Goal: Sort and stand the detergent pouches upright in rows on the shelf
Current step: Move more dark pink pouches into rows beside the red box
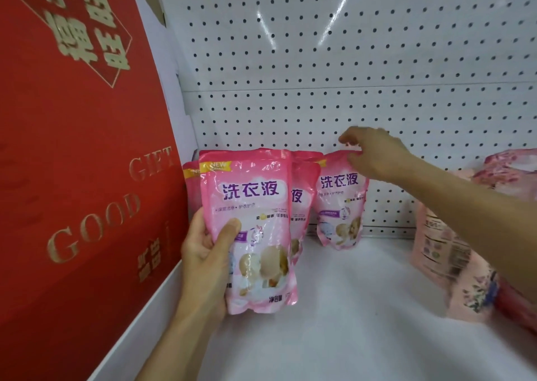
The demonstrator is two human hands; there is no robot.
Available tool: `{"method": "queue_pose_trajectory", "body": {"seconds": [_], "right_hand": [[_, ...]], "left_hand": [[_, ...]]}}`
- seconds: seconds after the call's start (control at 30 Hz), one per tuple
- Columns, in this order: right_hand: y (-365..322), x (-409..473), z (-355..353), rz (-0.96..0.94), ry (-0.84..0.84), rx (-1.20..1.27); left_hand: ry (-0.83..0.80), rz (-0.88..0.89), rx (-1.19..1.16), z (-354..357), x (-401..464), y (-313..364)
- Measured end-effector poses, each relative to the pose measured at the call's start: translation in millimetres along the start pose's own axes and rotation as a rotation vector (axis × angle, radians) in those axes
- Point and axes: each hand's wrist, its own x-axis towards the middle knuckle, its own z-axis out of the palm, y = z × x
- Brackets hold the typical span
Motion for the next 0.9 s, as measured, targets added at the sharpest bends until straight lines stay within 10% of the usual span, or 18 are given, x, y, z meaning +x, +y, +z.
{"method": "queue_pose_trajectory", "body": {"seconds": [0.07, 0.17, 0.43, 0.57, 0.73, 0.9], "right_hand": [[-19, -20, -13, -0.167, 0.181, 0.216], [-52, -46, -35, -0.207, -0.166, 0.611], [-26, -48, -53, 0.009, -0.387, 0.587], [-13, -44, -53, 0.061, -0.267, 0.649], [0, -41, -23, 0.106, -0.213, 0.557], [8, -30, 0, 0.154, -0.097, 0.507]], "left_hand": [[-0.033, 0.002, -0.01, 8, -1, 1], [-0.075, -0.005, -0.033, 26, -3, -1], [-0.245, -0.033, 0.015, 66, -14, -14], [-0.333, -0.048, 0.108, 76, -8, -18], [-0.189, 0.269, 0.816, 58, 15, -18], [-0.321, 0.113, 0.835, 49, 16, -28]]}}
